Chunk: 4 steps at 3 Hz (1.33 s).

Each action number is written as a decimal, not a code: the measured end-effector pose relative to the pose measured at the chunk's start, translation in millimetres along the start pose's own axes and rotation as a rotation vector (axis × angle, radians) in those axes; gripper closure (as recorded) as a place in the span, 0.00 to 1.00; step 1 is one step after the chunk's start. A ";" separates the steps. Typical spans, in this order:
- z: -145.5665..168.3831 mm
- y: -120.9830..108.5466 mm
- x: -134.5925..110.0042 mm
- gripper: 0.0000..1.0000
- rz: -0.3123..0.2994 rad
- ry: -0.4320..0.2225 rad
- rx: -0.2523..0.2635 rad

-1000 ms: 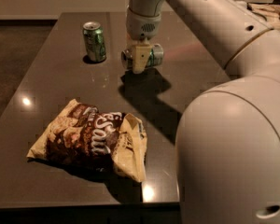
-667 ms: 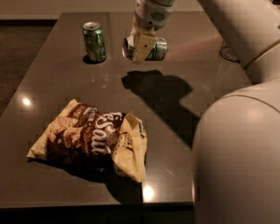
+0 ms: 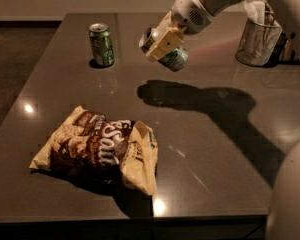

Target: Place 7up can upright

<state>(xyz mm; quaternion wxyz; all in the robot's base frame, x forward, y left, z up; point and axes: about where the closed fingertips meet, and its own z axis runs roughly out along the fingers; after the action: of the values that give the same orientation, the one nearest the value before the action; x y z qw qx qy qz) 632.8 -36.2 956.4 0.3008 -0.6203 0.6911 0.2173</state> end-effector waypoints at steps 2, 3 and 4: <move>-8.2 5.2 8.8 1.00 0.156 -0.289 0.118; -0.3 1.1 16.2 1.00 0.223 -0.413 0.177; 8.3 -1.5 17.7 1.00 0.258 -0.509 0.213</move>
Offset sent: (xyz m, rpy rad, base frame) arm -0.0009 -0.0243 -0.0033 0.4813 -0.0627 -0.3089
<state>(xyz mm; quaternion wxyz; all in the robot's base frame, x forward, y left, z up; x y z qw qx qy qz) 634.7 -43.7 938.4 0.4973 -0.4181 0.6856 0.3285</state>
